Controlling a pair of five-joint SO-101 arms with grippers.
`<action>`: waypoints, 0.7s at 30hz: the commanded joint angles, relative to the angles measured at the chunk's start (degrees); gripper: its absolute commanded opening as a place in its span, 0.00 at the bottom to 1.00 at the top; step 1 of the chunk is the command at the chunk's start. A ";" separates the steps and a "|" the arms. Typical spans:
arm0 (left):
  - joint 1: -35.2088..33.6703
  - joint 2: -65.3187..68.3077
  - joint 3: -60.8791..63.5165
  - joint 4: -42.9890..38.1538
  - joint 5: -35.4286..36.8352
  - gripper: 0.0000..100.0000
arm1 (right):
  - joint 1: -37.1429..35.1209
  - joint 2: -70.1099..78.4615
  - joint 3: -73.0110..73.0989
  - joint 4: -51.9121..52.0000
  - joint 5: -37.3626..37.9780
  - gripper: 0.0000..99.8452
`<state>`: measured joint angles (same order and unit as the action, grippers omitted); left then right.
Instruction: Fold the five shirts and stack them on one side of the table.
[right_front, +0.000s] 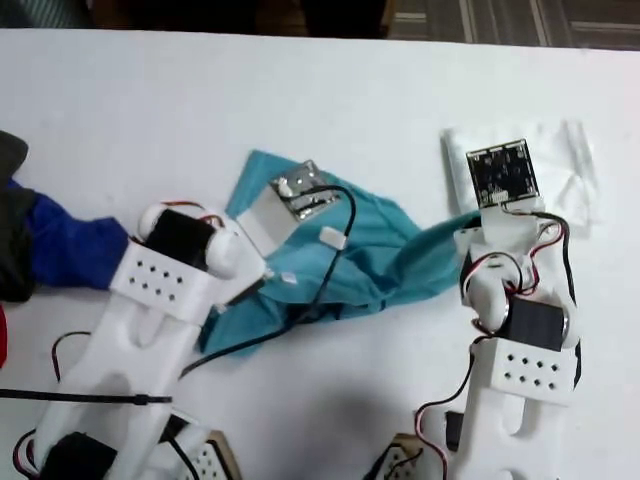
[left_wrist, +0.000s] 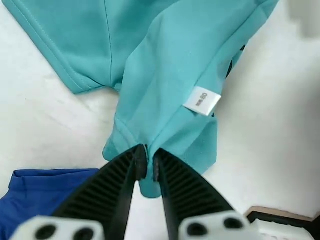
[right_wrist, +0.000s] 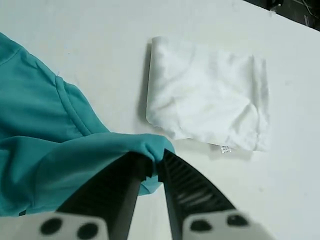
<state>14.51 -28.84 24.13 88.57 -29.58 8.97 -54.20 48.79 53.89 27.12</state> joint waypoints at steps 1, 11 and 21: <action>0.44 -0.44 -1.71 -0.35 0.44 0.03 | 0.13 0.66 -0.26 -1.10 -2.99 0.02; 0.09 -0.09 -1.10 1.23 0.35 0.08 | 0.04 0.66 -0.26 -1.19 -4.84 0.02; 0.18 -0.44 -4.53 2.73 0.35 0.03 | 0.04 0.66 -0.26 -1.10 -4.84 0.02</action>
<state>14.51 -28.84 23.43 89.63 -29.58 8.97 -54.20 48.88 53.89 22.73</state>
